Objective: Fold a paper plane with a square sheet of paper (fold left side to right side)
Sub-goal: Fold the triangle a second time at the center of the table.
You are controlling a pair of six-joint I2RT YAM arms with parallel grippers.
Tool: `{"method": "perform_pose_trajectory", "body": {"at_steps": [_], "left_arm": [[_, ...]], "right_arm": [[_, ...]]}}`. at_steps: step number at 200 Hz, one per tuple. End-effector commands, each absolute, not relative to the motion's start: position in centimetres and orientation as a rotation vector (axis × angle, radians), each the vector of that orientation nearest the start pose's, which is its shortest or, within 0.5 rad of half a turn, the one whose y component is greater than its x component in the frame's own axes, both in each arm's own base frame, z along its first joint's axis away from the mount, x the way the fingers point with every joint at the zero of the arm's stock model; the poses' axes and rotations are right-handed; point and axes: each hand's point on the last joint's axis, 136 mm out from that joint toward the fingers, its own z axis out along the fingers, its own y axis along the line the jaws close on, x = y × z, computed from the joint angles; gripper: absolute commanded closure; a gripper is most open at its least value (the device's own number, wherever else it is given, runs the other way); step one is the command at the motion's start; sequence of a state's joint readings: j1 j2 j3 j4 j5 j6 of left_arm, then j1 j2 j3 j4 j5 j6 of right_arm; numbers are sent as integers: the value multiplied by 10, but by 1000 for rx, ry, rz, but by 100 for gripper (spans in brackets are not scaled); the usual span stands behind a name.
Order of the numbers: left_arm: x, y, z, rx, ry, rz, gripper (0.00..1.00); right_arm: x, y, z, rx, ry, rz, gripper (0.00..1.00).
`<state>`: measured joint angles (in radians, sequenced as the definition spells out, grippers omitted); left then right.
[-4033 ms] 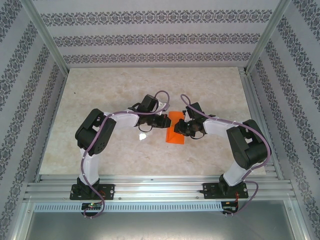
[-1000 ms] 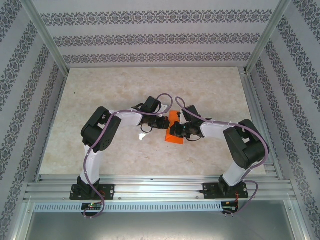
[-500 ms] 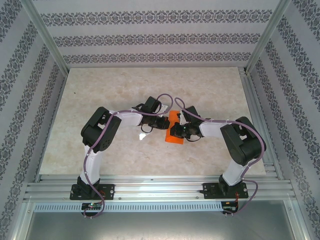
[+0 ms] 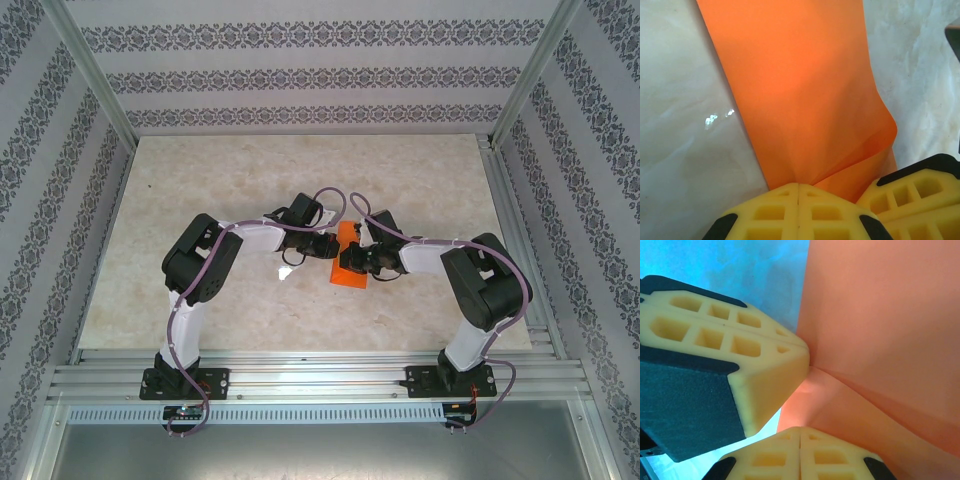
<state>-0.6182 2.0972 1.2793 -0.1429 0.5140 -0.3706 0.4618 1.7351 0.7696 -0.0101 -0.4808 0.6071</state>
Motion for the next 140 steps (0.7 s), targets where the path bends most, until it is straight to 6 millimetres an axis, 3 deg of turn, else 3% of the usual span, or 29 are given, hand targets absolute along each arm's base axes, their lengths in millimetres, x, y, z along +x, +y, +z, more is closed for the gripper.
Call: {"method": "perform_pose_trajectory", "body": {"at_steps": [1, 67, 86, 119, 140], "left_arm": [[342, -325, -27, 493, 2762, -805, 100], [345, -327, -15, 499, 2739, -818, 100], [350, -327, 6, 487, 2698, -843, 95], [363, -312, 53, 448, 2617, -841, 72], [361, -300, 75, 429, 2583, -839, 73]], "right_arm": [[302, 234, 7, -1, 2729, 976, 92], [291, 222, -19, 52, 2853, 898, 92], [287, 219, -24, 53, 2881, 877, 92], [279, 215, -30, 51, 2917, 853, 93], [278, 215, -32, 48, 2923, 853, 92]]}}
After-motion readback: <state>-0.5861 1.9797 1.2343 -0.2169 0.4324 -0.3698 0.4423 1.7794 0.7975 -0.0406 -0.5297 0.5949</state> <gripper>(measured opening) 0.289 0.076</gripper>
